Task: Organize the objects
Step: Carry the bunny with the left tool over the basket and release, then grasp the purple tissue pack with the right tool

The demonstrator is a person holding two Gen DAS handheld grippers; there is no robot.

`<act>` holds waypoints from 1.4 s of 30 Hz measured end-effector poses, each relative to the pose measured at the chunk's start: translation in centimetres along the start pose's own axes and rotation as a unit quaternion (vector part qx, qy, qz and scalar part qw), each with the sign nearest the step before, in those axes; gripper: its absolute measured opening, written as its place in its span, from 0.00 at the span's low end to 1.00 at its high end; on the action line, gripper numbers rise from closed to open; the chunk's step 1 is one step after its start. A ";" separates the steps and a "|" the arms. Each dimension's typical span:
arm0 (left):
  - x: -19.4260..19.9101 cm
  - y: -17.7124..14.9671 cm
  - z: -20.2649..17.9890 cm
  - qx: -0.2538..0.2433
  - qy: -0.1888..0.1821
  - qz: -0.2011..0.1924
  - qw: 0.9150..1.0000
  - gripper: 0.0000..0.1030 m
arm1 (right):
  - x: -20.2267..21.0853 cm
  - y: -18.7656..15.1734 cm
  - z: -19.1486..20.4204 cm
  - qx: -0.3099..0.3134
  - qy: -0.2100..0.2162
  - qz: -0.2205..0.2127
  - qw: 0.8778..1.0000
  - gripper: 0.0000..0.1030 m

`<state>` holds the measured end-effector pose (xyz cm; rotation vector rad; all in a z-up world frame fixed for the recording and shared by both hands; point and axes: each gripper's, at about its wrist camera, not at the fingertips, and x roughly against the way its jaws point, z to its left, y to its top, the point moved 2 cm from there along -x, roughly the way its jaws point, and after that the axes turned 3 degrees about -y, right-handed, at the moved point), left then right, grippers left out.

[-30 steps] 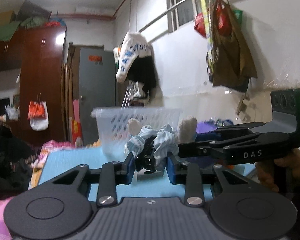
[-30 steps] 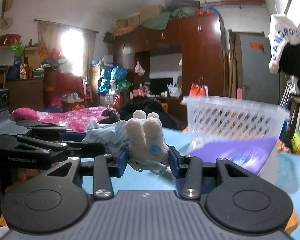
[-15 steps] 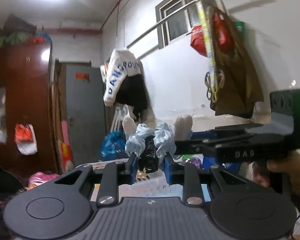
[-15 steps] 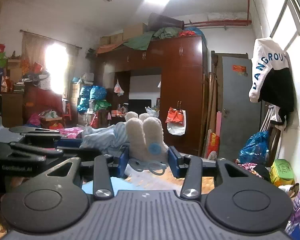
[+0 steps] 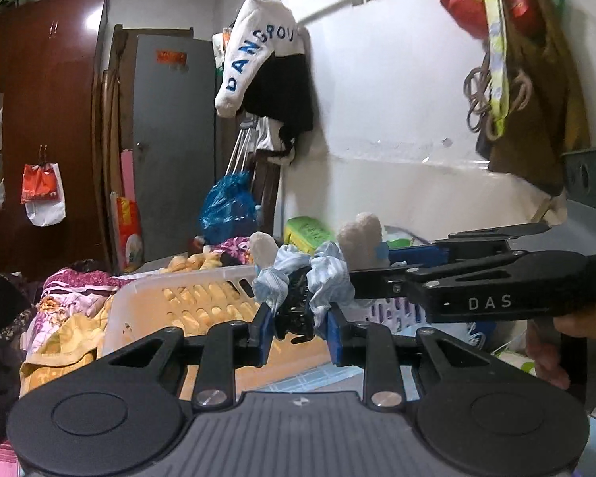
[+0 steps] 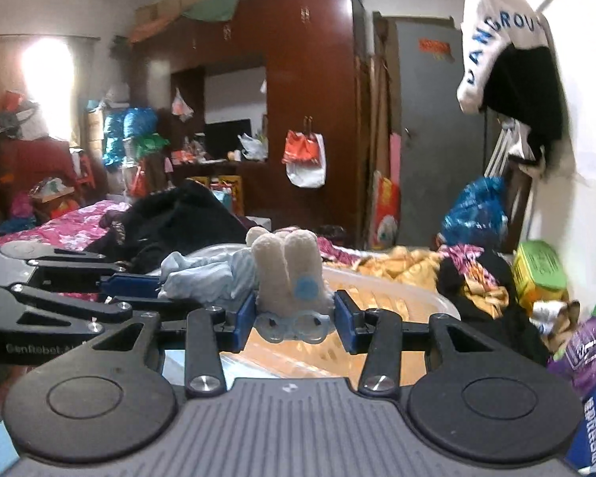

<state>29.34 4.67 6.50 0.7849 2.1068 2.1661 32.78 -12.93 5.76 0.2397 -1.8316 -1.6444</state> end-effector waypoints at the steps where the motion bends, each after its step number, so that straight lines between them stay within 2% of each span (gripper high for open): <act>1: -0.3 0.0 -0.1 0.001 0.004 0.003 1.000 0.32 | 0.1 -0.2 -0.1 -0.004 -0.002 0.005 1.000 0.49; 3: -0.7 0.0 -0.2 -0.005 0.017 0.008 1.000 0.36 | 0.2 -0.2 -0.4 -0.008 -0.023 0.004 1.000 0.53; 4: -1.0 0.0 -0.2 -0.007 0.029 0.011 0.999 0.38 | 0.3 0.0 -0.5 -0.008 -0.033 0.009 0.999 0.63; 5: -1.3 0.1 -0.1 -0.005 0.043 0.011 0.999 0.40 | 0.0 0.1 -0.7 -0.008 -0.039 0.020 0.999 0.79; 6: -1.2 0.1 0.0 -0.003 0.053 0.009 0.999 0.47 | 0.0 0.2 -0.9 -0.007 -0.050 0.024 0.998 0.84; 7: -1.1 0.2 0.1 0.001 0.057 0.009 0.998 0.59 | 0.4 0.1 -1.0 -0.006 -0.063 0.021 0.998 0.84; 9: -0.4 0.2 0.3 0.013 0.064 0.001 0.998 0.75 | 1.6 0.1 -1.4 -0.018 -0.064 0.015 0.998 0.88; 11: 1.5 0.4 -0.1 0.018 0.061 -0.023 0.998 0.77 | 3.4 0.1 -1.7 -0.030 -0.051 0.006 0.998 0.99; 13: 3.9 0.2 -0.9 0.015 0.045 -0.051 0.998 0.91 | 5.8 -0.3 -2.1 -0.036 -0.044 -0.011 0.998 1.00; 15: 6.5 -0.6 -1.9 0.018 0.029 -0.072 0.997 0.99 | 8.0 -1.2 -2.4 -0.041 -0.043 -0.014 0.998 1.00; 19: 10.8 -3.6 -3.8 0.011 0.013 -0.083 0.996 1.00 | 11.9 -4.2 -3.3 -0.044 -0.038 -0.004 0.998 1.00; 21: 12.3 -5.5 -4.4 0.011 0.027 -0.068 0.997 1.00 | 13.7 -6.4 -3.6 -0.045 -0.032 -0.007 0.998 1.00; 24: 14.6 -8.7 -4.5 0.029 0.035 -0.079 0.996 1.00 | 16.0 -9.8 -4.3 -0.062 -0.031 -0.012 0.998 1.00; 28: 17.3 -12.5 -4.5 0.073 -0.008 -0.106 0.992 1.00 | 18.6 -13.0 -4.6 -0.088 -0.027 -0.038 0.995 1.00; 31: 17.9 -14.9 -5.8 0.066 -0.025 -0.113 0.991 1.00 | 18.9 -13.3 -3.6 -0.073 -0.019 -0.049 0.996 1.00; 36: 16.9 -16.3 -8.0 -0.004 -0.073 -0.091 0.993 1.00 | 17.6 -12.4 -1.4 -0.049 0.034 -0.056 0.997 1.00; 39: 15.9 -17.0 -8.6 -0.008 -0.089 -0.076 0.993 0.97 | 16.4 -11.6 -1.7 -0.073 0.030 -0.061 0.995 1.00; 42: 15.0 -17.3 -8.5 0.002 -0.093 -0.071 0.993 0.95 | 16.1 -11.5 -1.9 -0.079 0.049 -0.063 0.994 1.00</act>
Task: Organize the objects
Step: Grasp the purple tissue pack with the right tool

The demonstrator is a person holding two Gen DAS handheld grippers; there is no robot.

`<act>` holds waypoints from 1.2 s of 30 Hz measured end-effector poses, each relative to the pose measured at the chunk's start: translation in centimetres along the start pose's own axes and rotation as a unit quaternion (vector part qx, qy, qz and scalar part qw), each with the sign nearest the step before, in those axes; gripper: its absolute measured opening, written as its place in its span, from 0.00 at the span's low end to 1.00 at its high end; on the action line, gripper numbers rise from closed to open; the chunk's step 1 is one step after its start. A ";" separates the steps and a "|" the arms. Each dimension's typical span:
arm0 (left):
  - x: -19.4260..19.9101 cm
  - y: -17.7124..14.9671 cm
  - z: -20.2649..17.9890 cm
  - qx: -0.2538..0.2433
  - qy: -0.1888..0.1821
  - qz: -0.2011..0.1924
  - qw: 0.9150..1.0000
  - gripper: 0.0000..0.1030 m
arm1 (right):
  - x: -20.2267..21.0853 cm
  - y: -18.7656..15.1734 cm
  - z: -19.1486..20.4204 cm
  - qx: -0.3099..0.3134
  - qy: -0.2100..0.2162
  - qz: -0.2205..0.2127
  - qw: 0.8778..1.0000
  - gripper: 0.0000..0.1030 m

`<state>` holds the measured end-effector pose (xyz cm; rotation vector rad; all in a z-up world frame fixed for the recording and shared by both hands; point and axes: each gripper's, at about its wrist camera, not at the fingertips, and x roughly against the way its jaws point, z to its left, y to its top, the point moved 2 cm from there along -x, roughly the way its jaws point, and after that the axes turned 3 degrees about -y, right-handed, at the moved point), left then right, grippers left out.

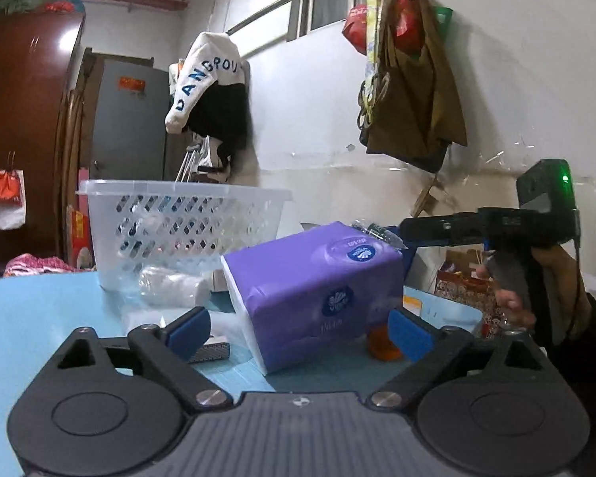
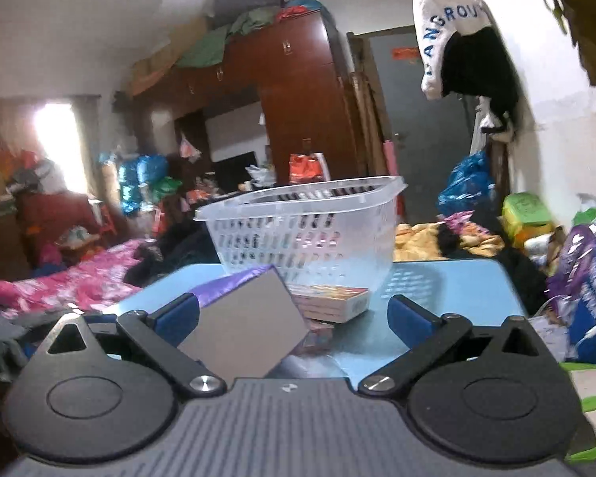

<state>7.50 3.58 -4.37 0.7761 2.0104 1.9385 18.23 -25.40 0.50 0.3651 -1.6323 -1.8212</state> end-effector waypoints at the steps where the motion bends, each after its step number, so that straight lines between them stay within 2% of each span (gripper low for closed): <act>1: -0.1 -0.1 0.1 0.005 -0.002 0.000 1.000 0.95 | 0.1 -0.1 0.4 0.012 0.003 0.001 1.000 1.00; 7: -0.4 -0.8 0.5 0.011 -0.009 -0.005 1.000 0.92 | 0.7 -1.7 3.3 0.094 0.024 0.009 0.995 1.00; 11: -0.9 -1.2 1.2 0.025 -0.015 0.000 1.000 0.90 | -1.2 -1.5 3.0 0.102 0.051 0.025 0.993 1.00; 12: -1.1 -1.3 1.5 0.030 -0.016 0.004 0.999 0.87 | -1.3 -1.6 2.8 0.100 0.051 0.026 0.993 1.00; 13: -1.3 -1.4 1.7 0.034 -0.017 0.007 0.999 0.83 | -1.6 -1.4 2.5 0.094 0.050 0.028 0.994 1.00; 17: -1.9 -1.7 2.1 0.048 -0.022 0.017 0.998 0.78 | -1.9 -1.7 1.5 0.062 0.068 0.040 0.995 1.00; 25: -2.4 -1.8 2.3 0.054 -0.015 0.015 0.998 0.78 | -1.7 -2.5 3.0 0.119 0.077 0.047 0.989 1.00; 31: -2.5 -1.8 2.7 0.059 -0.019 0.017 0.998 0.77 | -1.2 -1.0 0.4 0.046 0.092 0.032 0.994 0.98; 36: -2.7 -1.8 2.5 0.056 -0.018 0.019 0.998 0.77 | -1.8 0.2 0.2 0.022 0.060 0.037 0.997 0.94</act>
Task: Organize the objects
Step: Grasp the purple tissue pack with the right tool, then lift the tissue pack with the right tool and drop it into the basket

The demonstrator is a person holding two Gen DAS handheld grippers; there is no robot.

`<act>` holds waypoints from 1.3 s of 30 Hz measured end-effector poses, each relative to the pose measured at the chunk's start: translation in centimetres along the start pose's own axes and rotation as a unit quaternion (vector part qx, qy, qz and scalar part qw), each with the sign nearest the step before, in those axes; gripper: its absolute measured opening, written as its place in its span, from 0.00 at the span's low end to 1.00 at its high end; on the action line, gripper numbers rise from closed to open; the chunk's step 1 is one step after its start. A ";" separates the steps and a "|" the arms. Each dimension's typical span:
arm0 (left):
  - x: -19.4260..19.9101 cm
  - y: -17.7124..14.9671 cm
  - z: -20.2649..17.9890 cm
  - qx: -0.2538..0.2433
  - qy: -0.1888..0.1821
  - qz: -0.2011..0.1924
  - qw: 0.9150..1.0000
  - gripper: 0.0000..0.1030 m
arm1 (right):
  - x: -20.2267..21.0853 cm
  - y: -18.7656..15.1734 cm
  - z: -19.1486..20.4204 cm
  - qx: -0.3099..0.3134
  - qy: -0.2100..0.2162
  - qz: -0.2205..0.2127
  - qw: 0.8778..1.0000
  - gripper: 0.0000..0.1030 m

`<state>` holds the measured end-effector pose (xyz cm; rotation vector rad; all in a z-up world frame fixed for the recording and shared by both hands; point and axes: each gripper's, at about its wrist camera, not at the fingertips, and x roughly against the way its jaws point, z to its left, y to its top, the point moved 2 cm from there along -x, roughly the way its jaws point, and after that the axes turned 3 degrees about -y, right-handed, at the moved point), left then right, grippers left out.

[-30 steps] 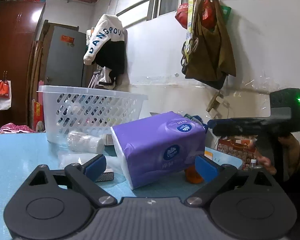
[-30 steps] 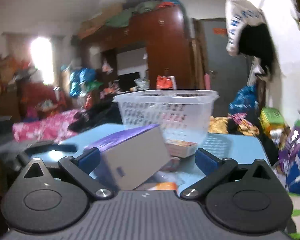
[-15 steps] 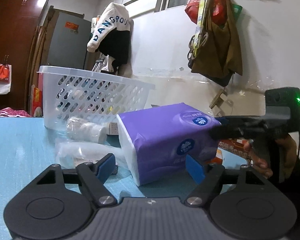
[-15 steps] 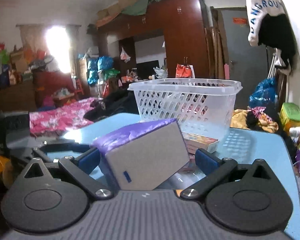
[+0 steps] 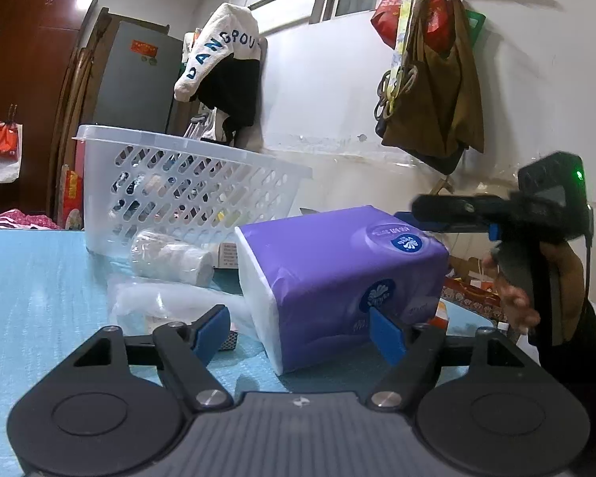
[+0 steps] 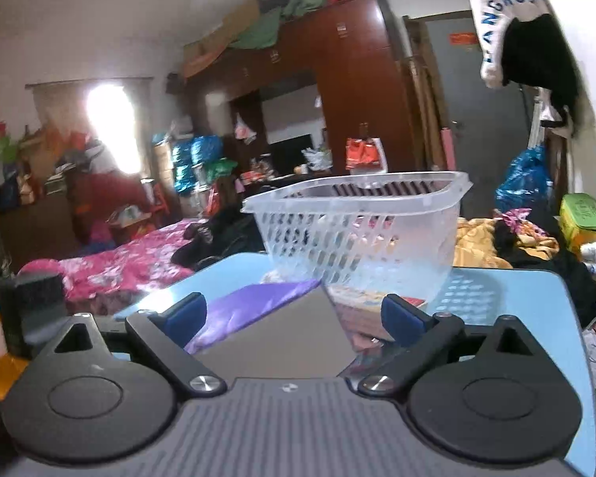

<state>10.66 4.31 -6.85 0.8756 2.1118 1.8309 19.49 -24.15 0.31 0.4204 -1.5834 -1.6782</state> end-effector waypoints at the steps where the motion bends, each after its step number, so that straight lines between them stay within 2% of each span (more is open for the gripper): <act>1: 0.0 0.0 -0.1 0.000 -0.002 0.000 1.000 0.77 | -0.4 0.2 0.1 -0.002 -0.007 0.005 1.000 0.92; 4: -0.3 0.0 -0.4 -0.005 -0.004 0.002 1.000 0.77 | -1.9 0.6 0.1 -0.015 -0.009 0.027 0.999 0.92; 7: -0.5 0.0 -0.5 -0.008 -0.003 0.003 1.000 0.77 | -3.6 0.4 -0.5 -0.046 0.015 0.074 0.996 0.92; 11: -0.8 -0.1 -0.6 -0.005 -0.007 0.004 1.000 0.77 | -3.9 -0.1 -0.7 -0.071 0.039 0.092 0.993 0.91; 12: -0.9 0.0 -0.7 -0.005 -0.008 0.006 1.000 0.74 | -3.8 -0.2 -0.6 -0.072 0.043 0.096 0.992 0.91; 13: -1.0 -0.1 -0.7 -0.005 -0.012 0.009 1.000 0.70 | -3.7 -0.3 -0.5 -0.070 0.041 0.094 0.992 0.90; 18: -1.1 -0.2 -0.9 -0.003 -0.011 0.006 1.000 0.69 | -3.3 -0.2 -0.2 -0.064 0.033 0.085 0.994 0.86; 28: 0.1 0.3 -2.2 -0.020 -0.002 -0.036 0.999 0.68 | -1.9 0.6 0.9 -0.048 0.034 0.052 0.997 0.85; 39: 1.6 3.7 -3.1 -0.057 0.012 -0.075 0.996 0.68 | -1.2 4.8 3.1 0.009 0.036 0.014 0.999 0.85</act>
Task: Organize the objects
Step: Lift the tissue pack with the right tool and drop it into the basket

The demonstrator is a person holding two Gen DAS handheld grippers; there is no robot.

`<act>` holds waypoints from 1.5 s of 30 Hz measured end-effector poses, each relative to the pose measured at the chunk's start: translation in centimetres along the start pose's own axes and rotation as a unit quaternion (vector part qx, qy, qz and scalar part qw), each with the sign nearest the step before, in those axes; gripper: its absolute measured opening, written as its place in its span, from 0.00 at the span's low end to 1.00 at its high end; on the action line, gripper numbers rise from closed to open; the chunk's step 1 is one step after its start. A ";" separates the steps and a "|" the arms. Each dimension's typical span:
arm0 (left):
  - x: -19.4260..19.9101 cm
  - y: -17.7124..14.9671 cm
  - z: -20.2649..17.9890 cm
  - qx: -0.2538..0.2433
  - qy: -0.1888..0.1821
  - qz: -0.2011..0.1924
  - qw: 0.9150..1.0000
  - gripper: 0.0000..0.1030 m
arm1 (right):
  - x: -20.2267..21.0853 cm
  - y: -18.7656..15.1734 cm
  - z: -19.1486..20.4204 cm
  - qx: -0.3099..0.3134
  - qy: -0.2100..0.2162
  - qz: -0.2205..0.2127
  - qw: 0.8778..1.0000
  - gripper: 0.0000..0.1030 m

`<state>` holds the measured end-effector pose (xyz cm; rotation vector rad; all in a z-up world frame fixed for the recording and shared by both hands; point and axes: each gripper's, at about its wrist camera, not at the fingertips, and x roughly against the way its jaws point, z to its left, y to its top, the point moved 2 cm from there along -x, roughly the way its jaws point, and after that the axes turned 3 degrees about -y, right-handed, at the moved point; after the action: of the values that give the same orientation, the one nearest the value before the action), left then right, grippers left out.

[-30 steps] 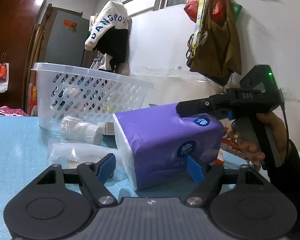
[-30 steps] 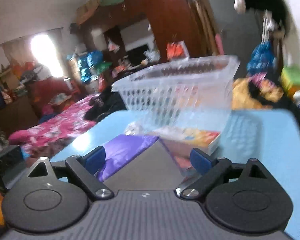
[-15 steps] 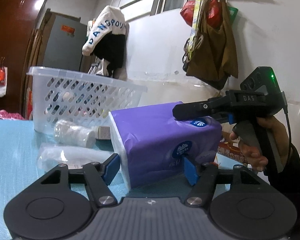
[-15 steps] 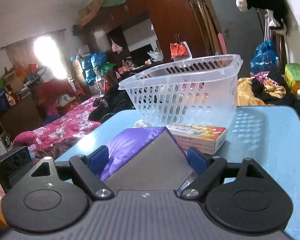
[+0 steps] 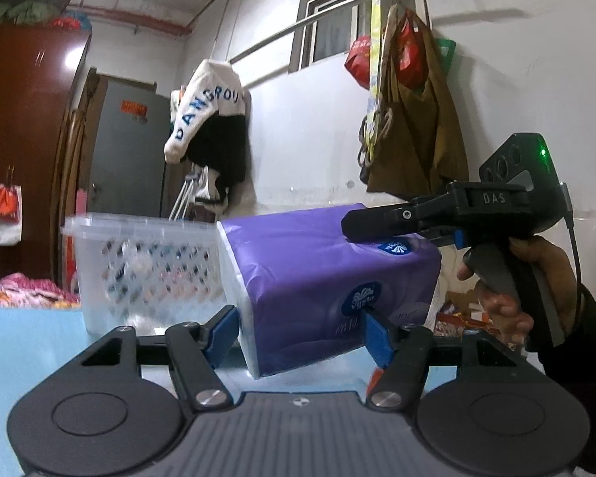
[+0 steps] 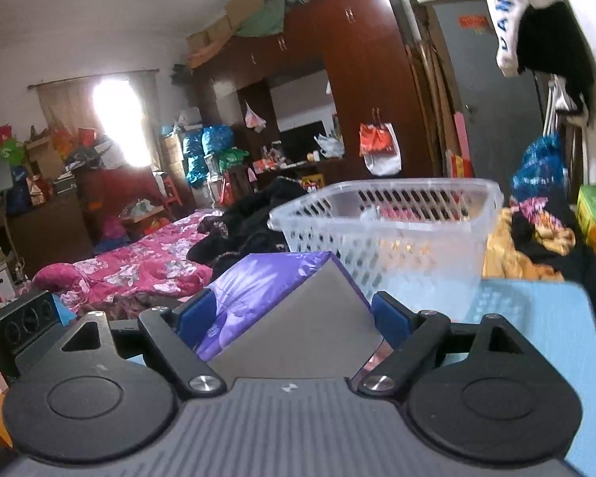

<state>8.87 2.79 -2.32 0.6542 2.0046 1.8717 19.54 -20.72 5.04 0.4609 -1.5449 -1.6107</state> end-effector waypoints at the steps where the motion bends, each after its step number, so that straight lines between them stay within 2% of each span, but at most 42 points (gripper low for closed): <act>1: -0.1 0.7 0.2 -0.002 0.001 -0.002 1.000 0.68 | -0.2 0.7 0.1 0.003 -0.001 -0.001 1.000 0.85; 9: -2.1 7.3 2.0 -0.037 0.019 -0.013 0.999 0.67 | -2.3 6.9 -0.4 0.022 -0.003 -0.029 0.999 0.85; 17: -7.5 12.3 5.6 -0.048 0.026 0.017 0.998 0.67 | -6.4 9.9 -4.4 -0.003 -0.013 -0.049 0.999 0.86; 25: -13.2 11.9 8.9 -0.044 0.050 0.081 0.994 0.67 | -11.1 9.4 -7.4 -0.008 -0.048 -0.024 0.999 0.87; 29: -15.0 11.4 9.5 -0.047 0.071 0.106 0.991 0.67 | -12.0 8.7 -8.5 -0.027 -0.060 -0.016 0.998 0.87; 31: -15.9 11.3 9.6 -0.052 0.089 0.119 0.988 0.67 | -12.3 8.5 -9.0 -0.035 -0.075 -0.015 0.996 0.89; 33: -16.7 10.9 9.3 -0.076 0.129 0.142 0.979 0.67 | -12.5 8.2 -8.8 -0.015 -0.122 -0.006 0.992 0.90; 35: -16.1 10.7 8.6 -0.099 0.145 0.135 0.975 0.74 | -12.1 7.9 -8.0 0.010 -0.170 -0.002 0.985 0.96; 36: -15.3 10.7 8.2 -0.106 0.142 0.122 0.977 0.85 | -11.4 7.6 -7.6 0.025 -0.176 -0.006 0.984 0.97; 37: -14.2 10.8 8.0 -0.106 0.145 0.107 0.978 0.91 | -10.6 7.2 -7.3 0.032 -0.177 -0.008 0.984 0.99; 39: -11.5 11.2 7.5 -0.088 0.148 0.073 0.982 0.92 | -8.3 6.5 -6.8 0.020 -0.174 -0.014 0.984 1.00; 42: -6.5 10.5 6.6 -0.038 0.131 0.039 0.990 0.98 | -4.1 4.0 -5.7 -0.006 -0.155 -0.022 0.988 1.00; 45: -3.0 8.2 5.2 -0.022 0.156 0.043 0.987 0.98 | -0.1 -0.3 -4.1 -0.014 -0.155 -0.028 0.987 1.00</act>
<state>15.04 5.93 5.11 0.4632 2.1421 2.1787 22.53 -23.28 4.01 0.2476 -1.7475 -1.8097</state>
